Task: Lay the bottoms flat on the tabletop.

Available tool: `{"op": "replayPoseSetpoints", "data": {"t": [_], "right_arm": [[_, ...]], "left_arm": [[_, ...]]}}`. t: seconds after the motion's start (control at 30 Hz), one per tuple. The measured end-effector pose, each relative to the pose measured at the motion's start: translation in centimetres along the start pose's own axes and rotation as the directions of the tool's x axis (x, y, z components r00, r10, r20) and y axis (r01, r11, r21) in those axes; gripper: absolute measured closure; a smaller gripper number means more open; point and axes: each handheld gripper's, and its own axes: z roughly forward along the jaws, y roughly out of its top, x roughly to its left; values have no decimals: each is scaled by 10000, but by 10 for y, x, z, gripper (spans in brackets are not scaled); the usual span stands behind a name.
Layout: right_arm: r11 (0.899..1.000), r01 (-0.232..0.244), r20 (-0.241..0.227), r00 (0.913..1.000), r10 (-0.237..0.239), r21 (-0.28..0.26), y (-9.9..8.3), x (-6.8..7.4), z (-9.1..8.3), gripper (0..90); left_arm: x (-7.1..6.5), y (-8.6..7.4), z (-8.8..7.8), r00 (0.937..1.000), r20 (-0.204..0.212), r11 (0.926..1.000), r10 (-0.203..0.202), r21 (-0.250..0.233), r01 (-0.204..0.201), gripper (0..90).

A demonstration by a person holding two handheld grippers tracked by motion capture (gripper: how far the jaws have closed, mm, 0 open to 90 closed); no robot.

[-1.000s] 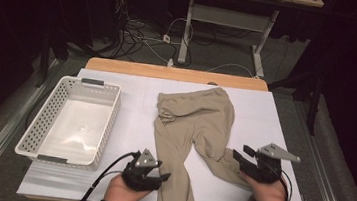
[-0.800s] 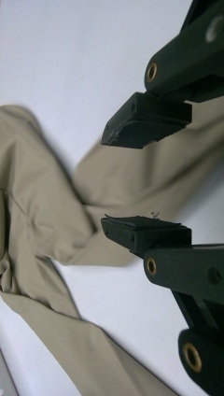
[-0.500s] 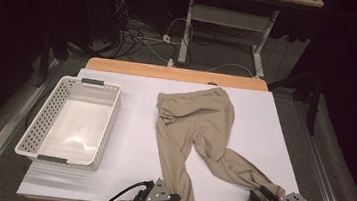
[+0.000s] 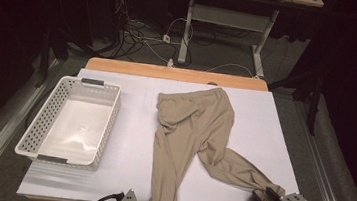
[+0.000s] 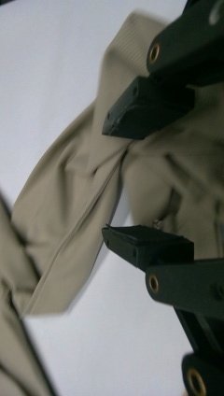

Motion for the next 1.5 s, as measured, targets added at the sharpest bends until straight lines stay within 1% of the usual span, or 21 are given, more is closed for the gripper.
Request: {"op": "replayPoseSetpoints", "data": {"t": [0.07,0.1,0.2,0.23,0.27,0.33,0.4,0.43,0.53,0.6,0.7,0.8,0.83,0.9,1.03,1.1,1.2,1.33,1.43,1.47,1.5], "right_arm": [[9996,-135,-31,9999,136,228,-4,-3,4,450],[9998,-45,-13,10000,45,205,-5,-2,5,495],[9980,555,-173,9983,-550,292,-6,5,5,842],[9979,566,-261,9981,-558,309,-7,7,3,893],[9979,611,-367,9975,-602,233,-7,10,1,900],[9971,757,-645,9951,-747,123,-7,19,-5,900],[9943,1063,-995,9894,-1060,-19,-6,31,-10,900],[9926,1213,-1102,9865,-1212,-60,-5,37,-11,894],[9894,1447,-1382,9798,-1444,-84,-1,52,-8,736],[9863,1646,-1547,9743,-1637,-66,1,60,-5,681],[9824,1865,-1675,9685,-1845,-33,4,68,-1,659],[9812,1929,-1798,9649,-1912,-80,7,71,4,654],[9811,1931,-1849,9639,-1919,-116,9,72,6,654],[9800,1985,-1975,9602,-1976,-155,12,76,9,656],[9768,2116,-2379,9476,-2131,-324,18,87,17,679],[9756,2167,-2672,9385,-2185,-367,20,96,23,687],[9739,2246,-3280,9179,-2232,-340,24,115,36,687],[9633,2658,-4130,8738,-2568,-367,29,151,53,668],[9498,3105,-4663,8352,-2915,-376,29,179,62,658],[9463,3207,-4793,8247,-3002,-410,28,187,65,652],[9450,3245,-4864,8198,-3021,-401,28,194,67,639]], "left_arm": [[-4,8,10,9990,130,9991,432,-22,-431,429],[-6,12,15,9978,228,9980,625,-76,-623,414],[-9,23,35,9950,120,9949,992,197,-994,408],[-9,24,41,9949,20,9941,1009,388,-1009,408],[-9,24,45,9946,-54,9928,1040,602,-1035,413],[-10,21,46,9907,-402,9906,1300,485,-1281,498],[-6,21,44,9924,-420,9923,1156,490,-1135,604],[-3,22,43,9947,-270,9941,992,465,-978,659],[-1,21,38,9963,-264,9964,814,246,-807,795],[-2,22,31,9979,-101,9979,644,-21,-644,815],[-6,26,16,9964,401,9950,752,-685,-723,832],[-1,30,0,9958,109,9896,911,-1125,-893,833],[5,29,-5,9969,-84,9896,783,-1200,-787,833],[22,22,-15,9994,-320,9908,161,-1338,-202,833],[51,4,-35,9926,-961,9897,-739,-1291,612,832],[60,-5,-40,9867,-1222,9882,-1073,-1218,924,831],[67,-11,-39,9804,-1444,9873,-1344,-1039,1201,830],[67,-12,-35,9790,-1609,9896,-1255,-899,1121,827],[67,-12,-33,9797,-1570,9899,-1244,-876,1117,826],[67,-12,-33,9801,-1554,9899,-1235,-879,1108,826],[67,-12,-33,9808,-1520,9901,-1223,-872,1100,825]]}}
